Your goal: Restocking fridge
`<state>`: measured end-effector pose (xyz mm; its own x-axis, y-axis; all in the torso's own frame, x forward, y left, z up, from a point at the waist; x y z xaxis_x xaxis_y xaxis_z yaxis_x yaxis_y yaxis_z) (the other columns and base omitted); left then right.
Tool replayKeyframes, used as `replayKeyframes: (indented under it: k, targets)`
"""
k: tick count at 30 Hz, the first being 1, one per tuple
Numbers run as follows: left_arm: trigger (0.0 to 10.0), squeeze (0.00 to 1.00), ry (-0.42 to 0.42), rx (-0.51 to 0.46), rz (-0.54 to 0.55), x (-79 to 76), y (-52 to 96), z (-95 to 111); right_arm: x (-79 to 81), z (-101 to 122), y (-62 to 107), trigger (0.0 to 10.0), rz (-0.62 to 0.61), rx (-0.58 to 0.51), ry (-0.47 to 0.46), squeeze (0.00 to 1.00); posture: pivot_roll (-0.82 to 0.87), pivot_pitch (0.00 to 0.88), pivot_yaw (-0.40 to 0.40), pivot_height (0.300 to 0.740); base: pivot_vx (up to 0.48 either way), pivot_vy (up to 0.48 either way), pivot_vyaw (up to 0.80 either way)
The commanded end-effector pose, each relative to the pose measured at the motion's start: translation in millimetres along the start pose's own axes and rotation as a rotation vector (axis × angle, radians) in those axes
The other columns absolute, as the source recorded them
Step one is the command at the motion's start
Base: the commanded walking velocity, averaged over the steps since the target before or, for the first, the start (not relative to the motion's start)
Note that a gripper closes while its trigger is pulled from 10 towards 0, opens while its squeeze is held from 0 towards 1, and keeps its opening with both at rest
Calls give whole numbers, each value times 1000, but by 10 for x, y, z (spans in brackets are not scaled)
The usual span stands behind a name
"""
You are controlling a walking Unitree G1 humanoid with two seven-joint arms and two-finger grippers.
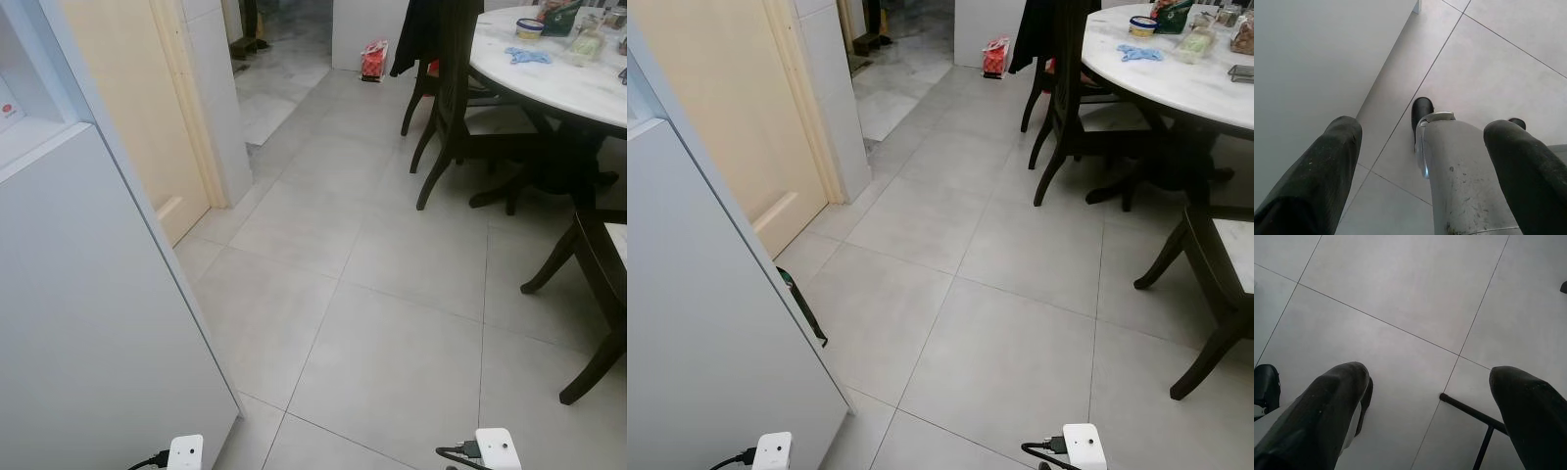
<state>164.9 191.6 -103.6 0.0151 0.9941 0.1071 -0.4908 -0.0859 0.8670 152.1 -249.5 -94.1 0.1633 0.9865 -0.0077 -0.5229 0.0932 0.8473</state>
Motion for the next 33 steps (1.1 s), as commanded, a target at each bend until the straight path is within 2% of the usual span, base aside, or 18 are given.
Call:
replayKeyframes:
  k: [1, 7, 33]
  targets:
    - [10000, 0, -302, -184, -119, -75, -23, 885, 243, 119, -67, 10000, -20, -79, -500, 0, -317, 0, 168, 740, 0, 0, 0]
    - [10000, 0, -299, -190, -118, -89, -22, 907, 250, 125, -70, 10000, -23, -71, -471, 0, -314, 0, 168, 740, 0, 0, 0]
    - [10000, 0, -299, -190, -118, -89, -22, 907, 250, 125, -70, 10000, -23, -71, -471, 0, -314, 0, 168, 740, 0, 0, 0]
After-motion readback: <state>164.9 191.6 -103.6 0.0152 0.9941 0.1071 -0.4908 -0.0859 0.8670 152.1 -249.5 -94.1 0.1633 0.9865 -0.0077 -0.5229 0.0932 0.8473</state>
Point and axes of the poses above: a point about 5 cm out from each wrist's last joint towards the gripper, its own y axis pointing back from the gripper into the wrist, its own z axis along the axis of the wrist's last joint, x = y × z, the point moved 1 cm from there along -y, pointing out of the wrist towards the gripper, and after that the axes turned 10 degrees about -y, right-handed, at the moved point
